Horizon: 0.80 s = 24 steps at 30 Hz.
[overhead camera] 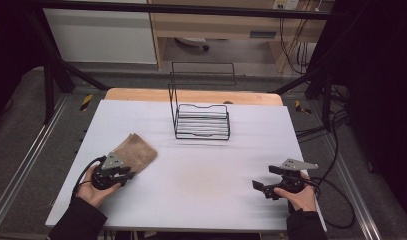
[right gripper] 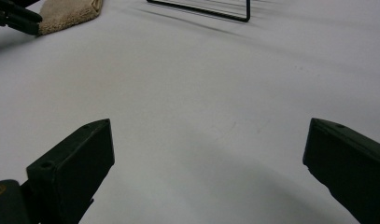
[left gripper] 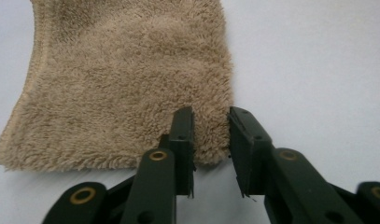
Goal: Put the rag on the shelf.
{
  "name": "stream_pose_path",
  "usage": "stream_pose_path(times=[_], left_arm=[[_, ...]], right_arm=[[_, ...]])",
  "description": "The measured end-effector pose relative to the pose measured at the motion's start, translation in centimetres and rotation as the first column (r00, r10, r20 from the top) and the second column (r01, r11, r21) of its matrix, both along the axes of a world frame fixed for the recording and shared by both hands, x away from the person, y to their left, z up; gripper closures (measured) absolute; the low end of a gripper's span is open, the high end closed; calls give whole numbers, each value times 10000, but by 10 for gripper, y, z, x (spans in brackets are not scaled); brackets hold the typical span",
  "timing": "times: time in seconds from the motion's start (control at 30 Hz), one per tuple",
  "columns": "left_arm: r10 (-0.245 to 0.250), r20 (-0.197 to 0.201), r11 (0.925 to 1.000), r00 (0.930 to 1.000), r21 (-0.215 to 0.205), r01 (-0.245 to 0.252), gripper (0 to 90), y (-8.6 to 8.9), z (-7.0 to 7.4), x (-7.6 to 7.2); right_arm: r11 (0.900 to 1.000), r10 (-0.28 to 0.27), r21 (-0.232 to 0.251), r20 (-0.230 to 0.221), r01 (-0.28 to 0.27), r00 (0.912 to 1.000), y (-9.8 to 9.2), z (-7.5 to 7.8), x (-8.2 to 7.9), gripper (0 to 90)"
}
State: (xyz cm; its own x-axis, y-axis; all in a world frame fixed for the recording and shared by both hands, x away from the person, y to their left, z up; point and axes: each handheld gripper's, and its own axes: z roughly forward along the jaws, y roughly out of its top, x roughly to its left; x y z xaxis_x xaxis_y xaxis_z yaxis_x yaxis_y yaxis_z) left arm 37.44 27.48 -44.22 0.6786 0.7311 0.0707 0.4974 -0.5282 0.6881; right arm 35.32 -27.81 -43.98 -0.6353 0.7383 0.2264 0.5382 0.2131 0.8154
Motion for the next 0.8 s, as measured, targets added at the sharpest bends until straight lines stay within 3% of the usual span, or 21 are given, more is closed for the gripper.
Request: stream_pose_path(times=[0.23,0.47,0.6,0.8], left_arm=[[152,0,9998,9999,107,-152,812,-1,1,1],[208,7,9997,9998,105,-208,848,-3,4,1],[200,77,9990,9998,-408,-197,856,0,10,0],[363,41,9909,9993,-1302,-354,861,7,21,-1]], right_arm=[[10000,27,14,9,-27,10000,0,0,0,27],[10000,39,28,17,-40,10000,0,0,0,31],[10000,55,25,28,-55,10000,0,0,0,31],[10000,55,33,21,-55,10000,0,0,0,32]])
